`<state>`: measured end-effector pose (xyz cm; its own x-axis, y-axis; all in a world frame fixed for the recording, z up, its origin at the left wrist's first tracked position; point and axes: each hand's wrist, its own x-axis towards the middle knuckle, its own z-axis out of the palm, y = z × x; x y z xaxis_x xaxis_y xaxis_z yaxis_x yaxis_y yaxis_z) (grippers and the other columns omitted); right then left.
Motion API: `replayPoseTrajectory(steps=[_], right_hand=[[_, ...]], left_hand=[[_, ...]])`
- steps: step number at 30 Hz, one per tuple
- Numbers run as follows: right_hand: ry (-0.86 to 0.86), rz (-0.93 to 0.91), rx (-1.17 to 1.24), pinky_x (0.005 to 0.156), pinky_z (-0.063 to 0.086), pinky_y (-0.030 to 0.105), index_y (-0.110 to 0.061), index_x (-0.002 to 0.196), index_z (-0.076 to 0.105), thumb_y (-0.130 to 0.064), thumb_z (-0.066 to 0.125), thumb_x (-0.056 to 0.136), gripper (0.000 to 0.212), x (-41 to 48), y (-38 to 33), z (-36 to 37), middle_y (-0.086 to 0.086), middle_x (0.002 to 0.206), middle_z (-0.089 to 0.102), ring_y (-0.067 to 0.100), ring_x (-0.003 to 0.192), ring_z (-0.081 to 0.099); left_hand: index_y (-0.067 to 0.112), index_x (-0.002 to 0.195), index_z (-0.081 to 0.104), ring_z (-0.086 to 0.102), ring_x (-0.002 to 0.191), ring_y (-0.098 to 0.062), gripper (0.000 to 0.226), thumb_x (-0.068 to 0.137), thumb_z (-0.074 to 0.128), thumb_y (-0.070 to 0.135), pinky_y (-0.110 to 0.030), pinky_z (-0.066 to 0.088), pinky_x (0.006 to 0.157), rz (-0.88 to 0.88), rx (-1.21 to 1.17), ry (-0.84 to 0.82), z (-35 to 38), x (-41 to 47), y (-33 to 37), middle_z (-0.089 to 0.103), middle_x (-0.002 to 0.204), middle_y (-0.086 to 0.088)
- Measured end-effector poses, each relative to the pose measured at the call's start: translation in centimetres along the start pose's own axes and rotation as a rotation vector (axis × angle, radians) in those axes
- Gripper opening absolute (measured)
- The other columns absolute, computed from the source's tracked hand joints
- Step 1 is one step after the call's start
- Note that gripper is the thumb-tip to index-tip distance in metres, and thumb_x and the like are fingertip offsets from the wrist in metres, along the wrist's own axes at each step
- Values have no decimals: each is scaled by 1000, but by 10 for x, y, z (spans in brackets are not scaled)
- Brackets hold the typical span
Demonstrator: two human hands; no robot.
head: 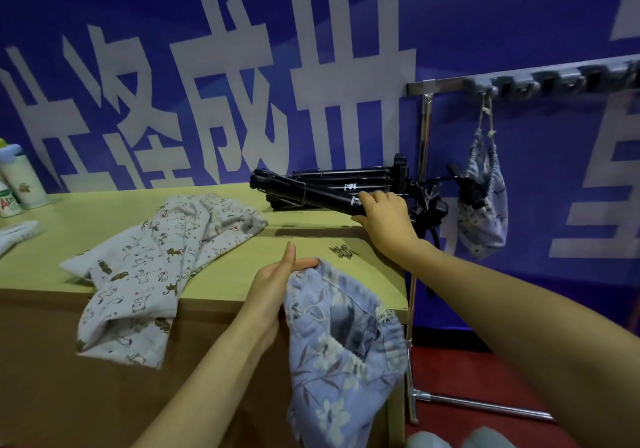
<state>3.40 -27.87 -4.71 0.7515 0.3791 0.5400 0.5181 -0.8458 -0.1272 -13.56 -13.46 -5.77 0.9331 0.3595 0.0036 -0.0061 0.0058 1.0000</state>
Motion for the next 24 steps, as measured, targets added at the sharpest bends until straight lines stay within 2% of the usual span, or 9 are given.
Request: replayPoseTrajectory(steps=[4, 7, 10, 12, 14, 18, 21, 23, 24], right_hand=[[132, -114, 18, 101, 32, 41, -11, 140, 41, -35, 54, 94, 54, -20, 5, -18, 11, 130, 53, 32, 119, 47], [240, -250, -23, 88, 45, 47, -3, 126, 56, -26, 73, 80, 54, -44, 7, -28, 17, 111, 64, 37, 100, 60], [322, -322, -44, 80, 51, 42, -4, 117, 63, -23, 83, 69, 55, -68, 10, -31, 14, 101, 67, 33, 90, 64], [357, -342, -27, 81, 50, 40, -5, 116, 63, -22, 82, 69, 54, -80, 12, -34, 12, 102, 67, 32, 90, 64], [378, -352, 1, 81, 49, 40, -5, 117, 62, -22, 81, 70, 53, -86, 15, -33, 12, 102, 66, 32, 90, 63], [387, -393, 31, 81, 49, 41, -7, 120, 58, -24, 77, 74, 52, -91, 15, -30, 11, 104, 65, 30, 91, 60], [391, -394, 71, 82, 51, 42, -6, 120, 60, -23, 78, 74, 52, -91, 13, -30, 11, 106, 65, 30, 93, 60], [402, -413, 156, 87, 49, 41, -6, 121, 60, -20, 70, 82, 43, -94, 7, -34, 11, 113, 63, 28, 102, 59], [412, -445, 211, 89, 47, 38, -6, 120, 61, -19, 63, 87, 36, -97, 2, -38, 11, 115, 63, 27, 105, 57]], left_hand=[[7, 91, 73, 69, 87, -21, 52, 85, 50, 53, -30, 52, 71, -2, -20, 57, 6, -1, 6, 74, 93, -9], [6, 91, 72, 69, 85, -26, 59, 77, 55, 60, -34, 54, 73, -43, -88, 83, 18, -2, 14, 73, 90, -13], [4, 82, 70, 69, 74, -29, 66, 64, 63, 66, -37, 55, 72, -110, -207, 103, 30, -2, 20, 73, 78, -14], [3, 93, 70, 70, 85, -33, 79, 48, 71, 68, -43, 55, 84, -163, -299, 77, 37, -4, 19, 73, 91, -17], [1, 106, 67, 67, 97, -36, 88, 43, 77, 63, -48, 51, 92, -187, -392, 66, 42, -10, 19, 71, 103, -20], [-3, 109, 65, 68, 93, -40, 103, 25, 90, 51, -55, 51, 90, -169, -439, 133, 44, -4, 9, 69, 103, -24], [-4, 100, 64, 69, 84, -35, 76, 47, 88, 44, -51, 54, 84, -145, -460, 179, 46, -2, 8, 70, 94, -22], [0, 89, 62, 66, 76, -30, 51, 61, 83, 38, -43, 55, 78, -139, -486, 220, 45, 2, 7, 68, 84, -18], [3, 86, 61, 65, 74, -28, 48, 61, 83, 37, -39, 53, 74, -139, -518, 209, 45, 4, 6, 66, 81, -16]])
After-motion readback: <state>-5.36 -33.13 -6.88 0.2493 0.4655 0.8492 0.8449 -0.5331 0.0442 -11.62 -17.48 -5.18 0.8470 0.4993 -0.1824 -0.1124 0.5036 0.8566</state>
